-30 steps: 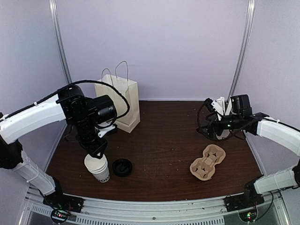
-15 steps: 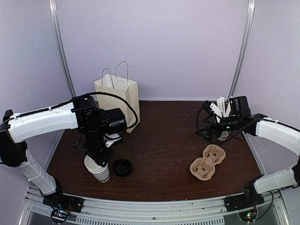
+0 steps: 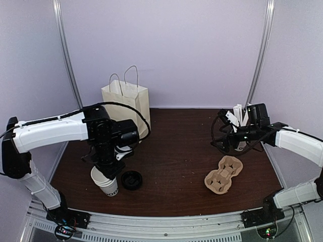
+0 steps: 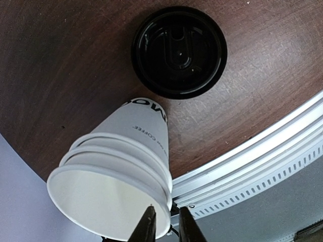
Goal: Pack the takeout coffee
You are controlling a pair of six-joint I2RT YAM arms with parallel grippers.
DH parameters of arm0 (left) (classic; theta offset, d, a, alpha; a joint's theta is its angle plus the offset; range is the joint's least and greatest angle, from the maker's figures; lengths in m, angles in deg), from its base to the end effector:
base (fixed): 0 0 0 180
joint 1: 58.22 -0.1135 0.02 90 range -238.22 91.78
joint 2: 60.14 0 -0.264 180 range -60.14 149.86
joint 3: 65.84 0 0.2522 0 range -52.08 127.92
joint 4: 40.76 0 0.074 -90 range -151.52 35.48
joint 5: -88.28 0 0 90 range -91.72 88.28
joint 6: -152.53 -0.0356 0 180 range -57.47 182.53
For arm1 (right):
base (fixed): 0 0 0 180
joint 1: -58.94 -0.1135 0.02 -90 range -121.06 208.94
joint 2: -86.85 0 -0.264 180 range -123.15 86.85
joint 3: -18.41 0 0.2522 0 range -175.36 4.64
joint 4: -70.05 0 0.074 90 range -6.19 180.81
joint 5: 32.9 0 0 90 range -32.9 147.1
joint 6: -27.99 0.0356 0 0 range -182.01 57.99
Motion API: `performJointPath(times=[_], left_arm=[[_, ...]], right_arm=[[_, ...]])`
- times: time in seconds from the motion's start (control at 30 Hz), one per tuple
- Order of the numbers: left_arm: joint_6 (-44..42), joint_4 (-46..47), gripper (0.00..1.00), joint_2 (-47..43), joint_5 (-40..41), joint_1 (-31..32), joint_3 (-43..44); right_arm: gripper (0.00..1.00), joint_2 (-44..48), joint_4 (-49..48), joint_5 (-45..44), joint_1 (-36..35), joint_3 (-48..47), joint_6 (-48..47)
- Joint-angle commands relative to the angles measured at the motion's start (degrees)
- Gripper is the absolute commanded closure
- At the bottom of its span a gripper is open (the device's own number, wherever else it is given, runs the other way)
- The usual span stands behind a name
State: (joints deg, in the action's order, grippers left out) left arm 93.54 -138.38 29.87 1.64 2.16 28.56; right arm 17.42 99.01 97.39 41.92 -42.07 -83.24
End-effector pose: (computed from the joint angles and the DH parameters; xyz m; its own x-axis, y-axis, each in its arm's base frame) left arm 0.1330 -0.2296 0.2874 -0.8709 0.4912 0.0181 0.4910 0.8676 0.0792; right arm 0.2382 0.0970 0.2593 -0.2901 -0.3777 -0.8793 -0.8756 0.4755 0.0847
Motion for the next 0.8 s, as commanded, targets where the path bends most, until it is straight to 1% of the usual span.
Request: performJointPath(times=[0.0, 0.4, 0.53, 0.67, 0.77], left_arm=[[0.3, 0.4, 0.83, 0.9, -0.4, 0.2, -0.8], [-0.2, -1.2, 0.97, 0.9, 0.3, 0.2, -0.6], [-0.3, -2.6, 1.00, 0.5, 1.7, 0.2, -0.4], [-0.5, -5.8, 1.00, -0.1, 6.7, 0.2, 1.6], [-0.6, -9.2, 1.00, -0.4, 12.1, 0.1, 5.3]], right_arm=[[0.00, 1.1, 0.1, 0.5, -0.3, 0.7, -0.9], [0.00, 2.3, 0.9, 0.3, -0.3, 0.7, -1.3], [0.00, 2.2, 1.0, 0.3, -0.3, 0.8, -1.4], [0.00, 2.3, 1.0, 0.3, -0.3, 0.8, -1.5], [0.00, 2.3, 1.0, 0.3, -0.3, 0.7, -1.6]])
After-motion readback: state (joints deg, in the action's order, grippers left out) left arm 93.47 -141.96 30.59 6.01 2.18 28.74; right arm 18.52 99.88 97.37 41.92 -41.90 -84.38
